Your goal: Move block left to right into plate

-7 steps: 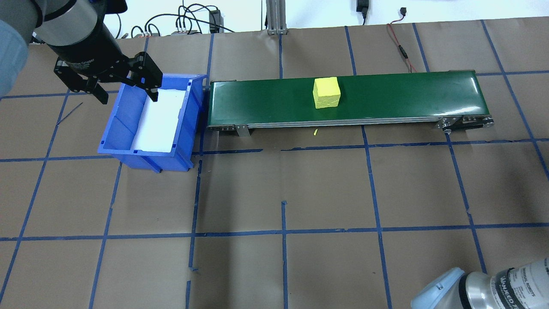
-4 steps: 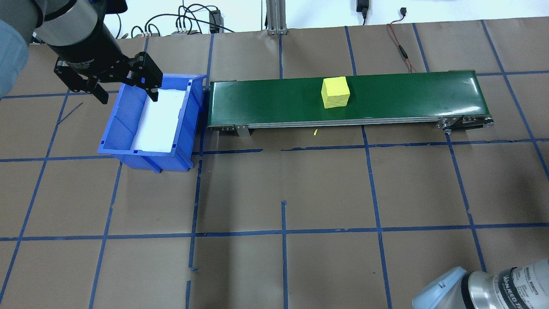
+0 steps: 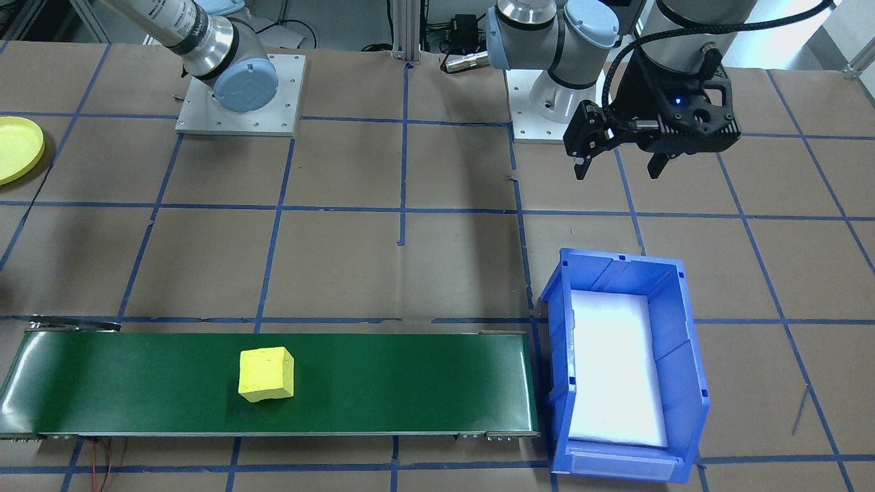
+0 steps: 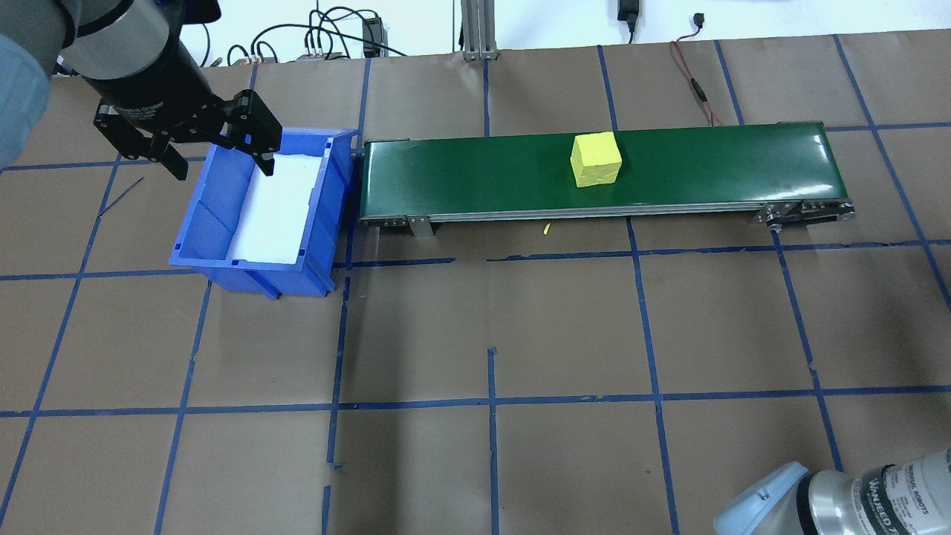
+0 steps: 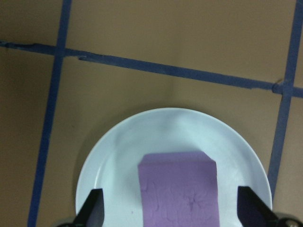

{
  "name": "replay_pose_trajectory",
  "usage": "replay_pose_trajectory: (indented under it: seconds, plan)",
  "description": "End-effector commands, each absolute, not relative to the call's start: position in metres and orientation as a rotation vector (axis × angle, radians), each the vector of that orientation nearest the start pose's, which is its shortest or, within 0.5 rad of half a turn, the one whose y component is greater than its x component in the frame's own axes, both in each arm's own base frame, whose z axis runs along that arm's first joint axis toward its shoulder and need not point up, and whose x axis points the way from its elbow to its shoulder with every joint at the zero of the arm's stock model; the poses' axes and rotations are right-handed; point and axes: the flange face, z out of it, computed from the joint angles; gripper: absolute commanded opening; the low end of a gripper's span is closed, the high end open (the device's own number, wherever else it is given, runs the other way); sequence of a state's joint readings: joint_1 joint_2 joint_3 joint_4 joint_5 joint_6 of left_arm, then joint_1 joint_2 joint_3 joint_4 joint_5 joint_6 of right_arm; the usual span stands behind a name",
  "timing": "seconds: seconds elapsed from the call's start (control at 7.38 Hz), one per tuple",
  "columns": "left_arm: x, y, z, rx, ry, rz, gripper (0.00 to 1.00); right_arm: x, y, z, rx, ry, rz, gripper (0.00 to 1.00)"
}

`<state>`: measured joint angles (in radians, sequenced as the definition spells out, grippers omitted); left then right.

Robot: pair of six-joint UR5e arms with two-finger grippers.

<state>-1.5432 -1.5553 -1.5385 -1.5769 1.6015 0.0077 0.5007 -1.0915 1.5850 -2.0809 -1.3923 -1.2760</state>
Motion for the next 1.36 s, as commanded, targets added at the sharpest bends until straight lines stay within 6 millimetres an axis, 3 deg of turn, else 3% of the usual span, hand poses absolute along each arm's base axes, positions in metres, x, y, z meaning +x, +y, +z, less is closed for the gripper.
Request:
replay_pose_trajectory:
  seconds: [0.0, 0.41, 0.95, 1.08, 1.22]
  plan:
    - [-0.117, -0.492, 0.511, -0.032, 3.108, -0.063, 1.00, -0.400, -0.505, 0.306, -0.506, 3.039, -0.275, 1.00]
    - [-0.107, -0.494, 0.510, -0.063, 3.109, -0.058, 1.00, -0.245, -0.592, 0.322, -0.470, 3.014, -0.255, 0.99]
    - [-0.107, -0.492, 0.507, -0.063, 3.109, -0.046, 1.00, -0.074, -0.636, 0.326, -0.370, 2.983, -0.214, 0.97]
    - [-0.106, -0.492, 0.506, -0.065, 3.109, -0.053, 1.00, -0.042, -0.641, 0.325, -0.304, 2.978, -0.202, 0.97]
    - [-0.106, -0.492, 0.506, -0.065, 3.109, -0.051, 1.00, -0.025, -0.645, 0.320, -0.244, 2.932, -0.214, 0.97]
